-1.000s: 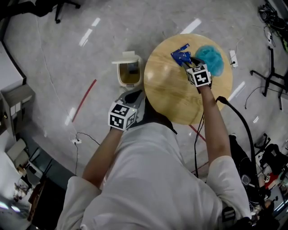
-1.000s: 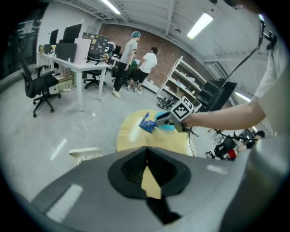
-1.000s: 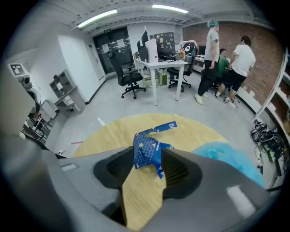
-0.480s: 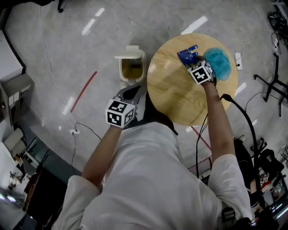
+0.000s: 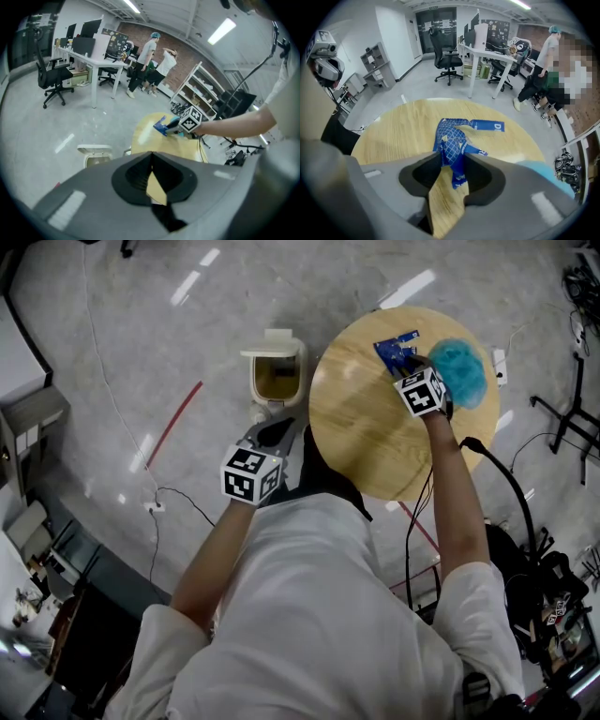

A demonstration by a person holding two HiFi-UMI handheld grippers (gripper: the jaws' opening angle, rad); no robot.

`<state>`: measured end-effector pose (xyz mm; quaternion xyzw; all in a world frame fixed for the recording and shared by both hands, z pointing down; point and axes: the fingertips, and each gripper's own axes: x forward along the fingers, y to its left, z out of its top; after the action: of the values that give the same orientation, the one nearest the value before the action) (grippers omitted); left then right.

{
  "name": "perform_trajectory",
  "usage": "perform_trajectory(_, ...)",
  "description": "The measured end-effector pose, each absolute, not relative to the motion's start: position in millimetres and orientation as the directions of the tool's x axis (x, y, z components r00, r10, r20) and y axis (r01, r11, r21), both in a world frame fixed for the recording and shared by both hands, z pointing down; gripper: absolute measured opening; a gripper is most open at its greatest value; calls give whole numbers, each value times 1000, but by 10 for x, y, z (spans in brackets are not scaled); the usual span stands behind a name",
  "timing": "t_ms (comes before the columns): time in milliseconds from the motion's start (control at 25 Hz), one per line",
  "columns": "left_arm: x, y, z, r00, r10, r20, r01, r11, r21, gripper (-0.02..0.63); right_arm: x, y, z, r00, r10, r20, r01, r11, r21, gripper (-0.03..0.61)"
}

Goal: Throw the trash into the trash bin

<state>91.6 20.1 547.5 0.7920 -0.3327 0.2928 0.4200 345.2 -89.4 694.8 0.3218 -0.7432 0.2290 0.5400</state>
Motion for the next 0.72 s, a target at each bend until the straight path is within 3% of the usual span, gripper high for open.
perform_trajectory(240, 842, 199, 5476, 603, -295, 741, -780, -410, 472, 3, 3443, -876, 6913, -220, -247, 944, -747, 665, 0, 88)
perform_trajectory(720, 746, 221, 5411, 602, -314, 734, -782, -416, 464, 3, 3462, -741, 6814, -267, -237, 934, -815, 573, -88, 72)
